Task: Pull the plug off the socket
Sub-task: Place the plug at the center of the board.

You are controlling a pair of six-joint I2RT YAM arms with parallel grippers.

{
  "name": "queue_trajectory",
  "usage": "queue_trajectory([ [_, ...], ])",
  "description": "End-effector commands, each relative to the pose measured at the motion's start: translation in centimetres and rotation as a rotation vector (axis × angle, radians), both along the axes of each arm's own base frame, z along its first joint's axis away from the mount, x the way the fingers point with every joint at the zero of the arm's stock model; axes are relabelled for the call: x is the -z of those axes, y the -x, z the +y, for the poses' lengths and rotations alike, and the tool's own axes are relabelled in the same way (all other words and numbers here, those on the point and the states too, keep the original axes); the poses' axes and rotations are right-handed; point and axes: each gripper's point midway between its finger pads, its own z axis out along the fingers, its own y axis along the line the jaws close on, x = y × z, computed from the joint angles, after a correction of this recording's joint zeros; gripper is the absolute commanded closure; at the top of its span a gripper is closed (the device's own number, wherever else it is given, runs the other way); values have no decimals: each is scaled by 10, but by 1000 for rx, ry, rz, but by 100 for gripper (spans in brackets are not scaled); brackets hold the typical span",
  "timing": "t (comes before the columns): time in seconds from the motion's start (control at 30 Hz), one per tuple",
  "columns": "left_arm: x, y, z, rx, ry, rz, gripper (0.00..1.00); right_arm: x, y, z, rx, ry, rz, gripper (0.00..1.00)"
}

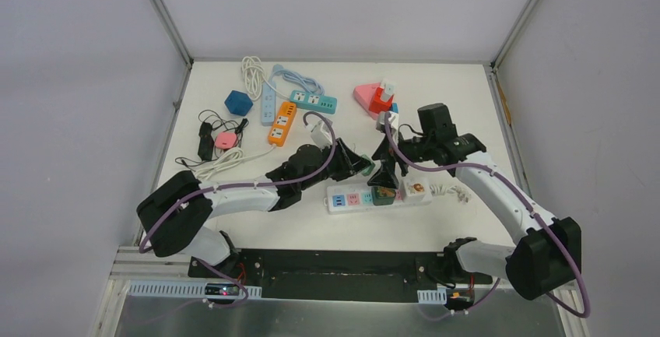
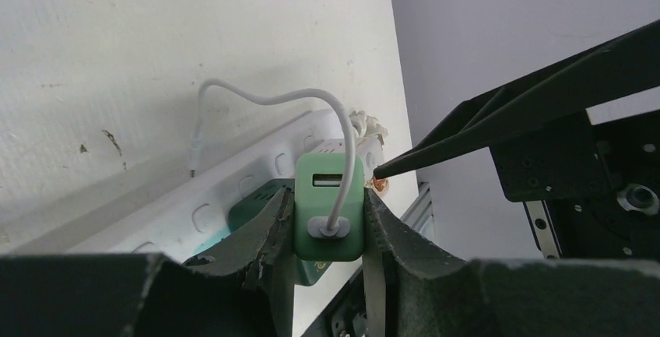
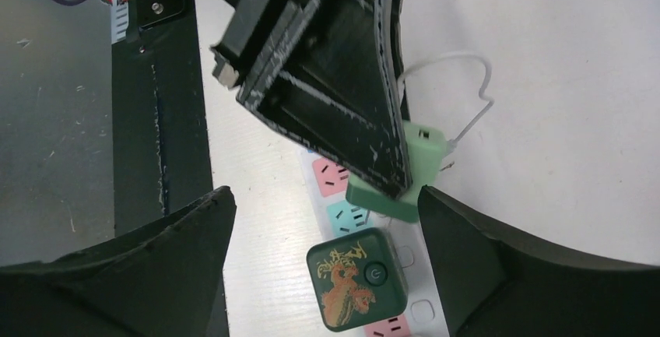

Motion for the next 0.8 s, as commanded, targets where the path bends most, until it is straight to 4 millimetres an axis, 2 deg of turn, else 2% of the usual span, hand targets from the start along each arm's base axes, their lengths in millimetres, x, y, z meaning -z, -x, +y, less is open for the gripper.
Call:
queue_trajectory([
  [0.0, -37, -2, -18, 36, 160, 5, 100, -6, -12, 13, 5, -45, -55, 9],
  [0.3, -38, -1, -22, 44, 206, 10, 100, 15, -7, 25, -39, -14, 9, 9],
  [0.5, -38, 1, -15, 30, 204, 7, 100, 10, -9, 24, -33, -18, 0, 9],
  [0.53, -36, 1, -13, 23, 199, 10, 100, 30, -49, -6, 221, 181, -65, 9],
  [0.57, -35, 0, -11, 14, 195, 12, 100, 29, -56, -17, 281, 208, -66, 8],
  [0.7, -28, -1, -5, -14, 170, 26, 100, 9, -53, -24, 295, 129, -26, 5],
  [0.77, -26, -1, -4, -19, 161, 31, 100, 8, -57, -28, 329, 126, -27, 4],
])
